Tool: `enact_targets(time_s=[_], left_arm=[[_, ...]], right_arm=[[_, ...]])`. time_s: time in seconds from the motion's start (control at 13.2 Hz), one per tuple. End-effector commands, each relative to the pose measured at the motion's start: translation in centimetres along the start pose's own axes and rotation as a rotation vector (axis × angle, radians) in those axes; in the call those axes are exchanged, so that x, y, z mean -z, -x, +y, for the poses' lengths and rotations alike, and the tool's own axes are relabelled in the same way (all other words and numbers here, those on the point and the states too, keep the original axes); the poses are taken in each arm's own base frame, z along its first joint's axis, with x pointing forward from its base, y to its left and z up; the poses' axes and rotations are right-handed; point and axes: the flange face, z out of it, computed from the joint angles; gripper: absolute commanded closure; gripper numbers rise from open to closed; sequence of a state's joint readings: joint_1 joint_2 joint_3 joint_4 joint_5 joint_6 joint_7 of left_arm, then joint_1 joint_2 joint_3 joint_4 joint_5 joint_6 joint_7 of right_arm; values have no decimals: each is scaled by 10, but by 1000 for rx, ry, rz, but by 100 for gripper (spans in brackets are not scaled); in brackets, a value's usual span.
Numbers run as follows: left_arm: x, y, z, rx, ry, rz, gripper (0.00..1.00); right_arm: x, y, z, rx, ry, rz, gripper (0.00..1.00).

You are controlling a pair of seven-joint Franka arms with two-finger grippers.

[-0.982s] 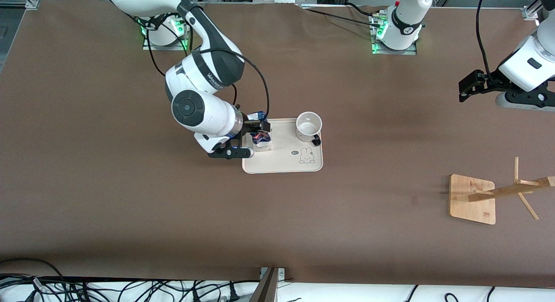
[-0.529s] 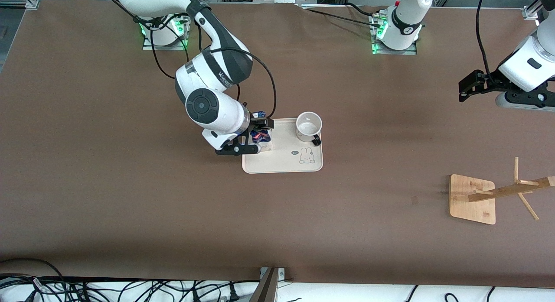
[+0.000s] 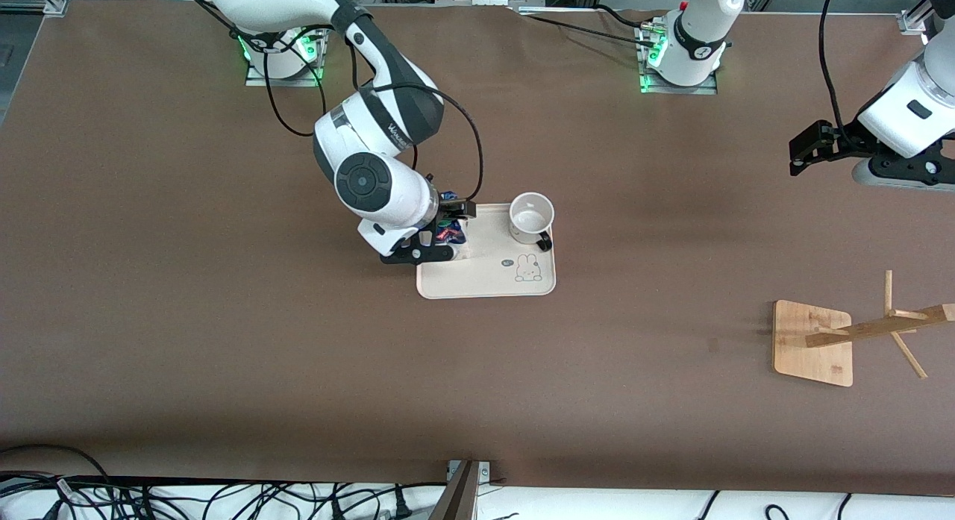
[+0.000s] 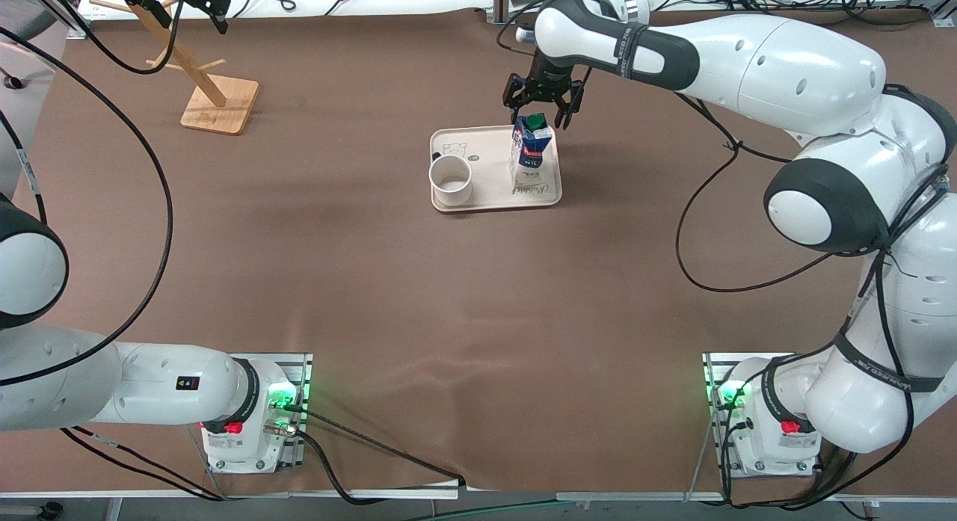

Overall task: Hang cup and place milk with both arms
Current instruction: 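Close the right gripper around the blue milk carton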

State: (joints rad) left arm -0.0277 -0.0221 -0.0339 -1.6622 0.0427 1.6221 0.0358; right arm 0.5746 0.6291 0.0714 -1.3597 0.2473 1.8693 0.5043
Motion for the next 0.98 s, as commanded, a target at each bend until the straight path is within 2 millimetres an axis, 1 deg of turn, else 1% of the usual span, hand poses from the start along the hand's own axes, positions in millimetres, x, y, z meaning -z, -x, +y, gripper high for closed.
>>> enact_targets(time_s=[0.0, 0.3, 0.45, 0.6, 0.83, 0.91], left_arm=[[6, -2, 1, -7, 16, -6, 0], [6, -2, 1, -7, 11, -6, 0], [6, -2, 2, -9, 11, -6, 0], [6, -2, 2, -9, 14, -6, 0], [4, -3, 5, -15, 19, -9, 0], [-1, -7, 8, -20, 20, -17, 0]], right_arm=[[-10, 8, -11, 37, 38, 7, 0], [-20, 9, -9, 56, 61, 1, 0], [-17, 4, -2, 63, 60, 2, 0], [-14, -4, 11, 81, 60, 0, 0], [-14, -4, 13, 86, 61, -7, 0], [-15, -4, 13, 86, 63, -10, 0]])
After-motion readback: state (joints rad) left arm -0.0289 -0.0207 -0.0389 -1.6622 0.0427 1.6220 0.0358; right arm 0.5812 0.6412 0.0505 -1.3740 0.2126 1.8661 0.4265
